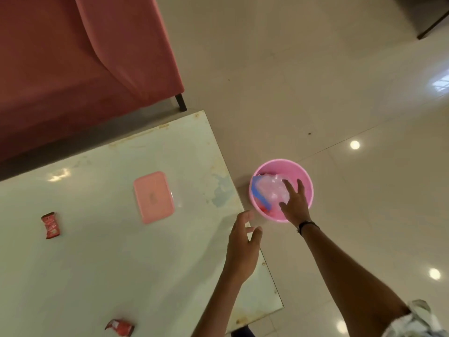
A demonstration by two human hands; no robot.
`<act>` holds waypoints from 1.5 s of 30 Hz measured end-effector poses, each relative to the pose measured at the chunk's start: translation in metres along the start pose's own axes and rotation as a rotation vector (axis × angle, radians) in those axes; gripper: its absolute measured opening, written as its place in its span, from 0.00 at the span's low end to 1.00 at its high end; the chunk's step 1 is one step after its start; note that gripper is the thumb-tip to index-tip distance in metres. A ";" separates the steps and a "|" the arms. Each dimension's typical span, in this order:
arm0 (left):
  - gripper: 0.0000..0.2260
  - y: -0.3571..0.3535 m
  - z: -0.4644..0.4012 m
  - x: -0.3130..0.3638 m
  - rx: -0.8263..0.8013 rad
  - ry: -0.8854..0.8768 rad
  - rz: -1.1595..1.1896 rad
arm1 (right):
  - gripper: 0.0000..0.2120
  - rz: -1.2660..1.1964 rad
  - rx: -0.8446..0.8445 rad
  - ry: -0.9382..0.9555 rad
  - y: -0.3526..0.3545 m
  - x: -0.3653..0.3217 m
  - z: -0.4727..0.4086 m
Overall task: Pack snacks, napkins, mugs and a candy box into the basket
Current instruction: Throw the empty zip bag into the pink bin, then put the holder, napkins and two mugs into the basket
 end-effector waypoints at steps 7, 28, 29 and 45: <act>0.12 0.018 0.015 0.014 0.036 -0.006 0.041 | 0.31 -0.062 0.051 0.023 0.024 -0.021 0.029; 0.08 0.336 0.210 -0.020 0.429 -0.060 0.382 | 0.18 -0.311 0.050 0.627 -0.041 -0.340 0.361; 0.08 0.358 0.224 -0.028 0.448 -0.063 0.400 | 0.18 -0.317 0.047 0.642 -0.051 -0.354 0.375; 0.08 0.582 0.366 -0.146 0.694 -0.063 0.565 | 0.20 -0.316 -0.140 0.667 -0.179 -0.473 0.509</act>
Point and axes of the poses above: each hand's wrist, its own z-axis away from the middle knuckle, its own y-axis out of the back of the hand, x = y × z, the point moved 10 cm from there along -z, towards the middle knuckle, and after that the axes turned 11 degrees about z, right-handed, at the moved point
